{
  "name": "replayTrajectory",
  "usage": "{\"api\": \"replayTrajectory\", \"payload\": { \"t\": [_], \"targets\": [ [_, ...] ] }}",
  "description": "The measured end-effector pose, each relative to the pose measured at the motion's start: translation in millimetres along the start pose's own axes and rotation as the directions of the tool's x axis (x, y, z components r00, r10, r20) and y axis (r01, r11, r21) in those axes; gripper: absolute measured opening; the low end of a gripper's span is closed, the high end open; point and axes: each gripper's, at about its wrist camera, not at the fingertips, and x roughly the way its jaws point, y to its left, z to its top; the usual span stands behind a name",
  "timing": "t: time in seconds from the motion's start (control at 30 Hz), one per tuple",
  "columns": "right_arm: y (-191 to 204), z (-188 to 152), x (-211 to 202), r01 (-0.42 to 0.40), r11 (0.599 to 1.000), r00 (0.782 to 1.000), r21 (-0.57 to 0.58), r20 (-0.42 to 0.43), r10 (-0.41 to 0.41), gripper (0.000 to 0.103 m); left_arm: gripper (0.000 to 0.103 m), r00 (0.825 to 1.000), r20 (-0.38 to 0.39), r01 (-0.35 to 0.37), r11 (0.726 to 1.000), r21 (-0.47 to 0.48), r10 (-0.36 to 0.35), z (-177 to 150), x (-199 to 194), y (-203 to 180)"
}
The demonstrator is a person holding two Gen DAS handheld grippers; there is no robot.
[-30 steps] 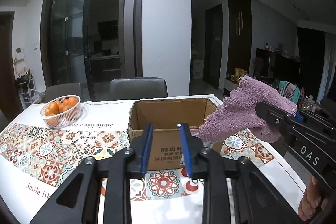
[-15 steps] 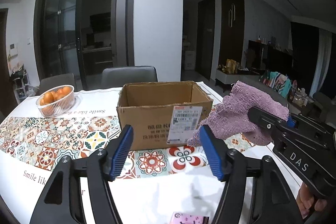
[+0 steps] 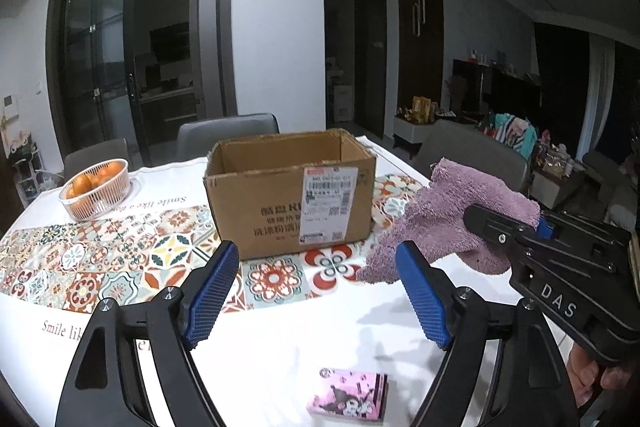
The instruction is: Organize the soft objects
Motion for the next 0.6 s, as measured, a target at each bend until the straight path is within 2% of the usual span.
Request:
{"api": "replayTrajectory", "payload": {
  "t": [0.3,0.6],
  "targets": [
    [-1,-21,-5,0.033,0.999,0.999,-0.008,-0.037,-0.034,0.019,0.087,0.998,-0.050,0.041,0.999,0.013,-0.040,-23,1,-5],
    [2,-44,-3,0.057,0.998,0.994,-0.032,-0.088,-0.059,0.019,0.089,0.986,-0.148,0.080,0.996,0.024,-0.076,-50,13,-8]
  ]
}}
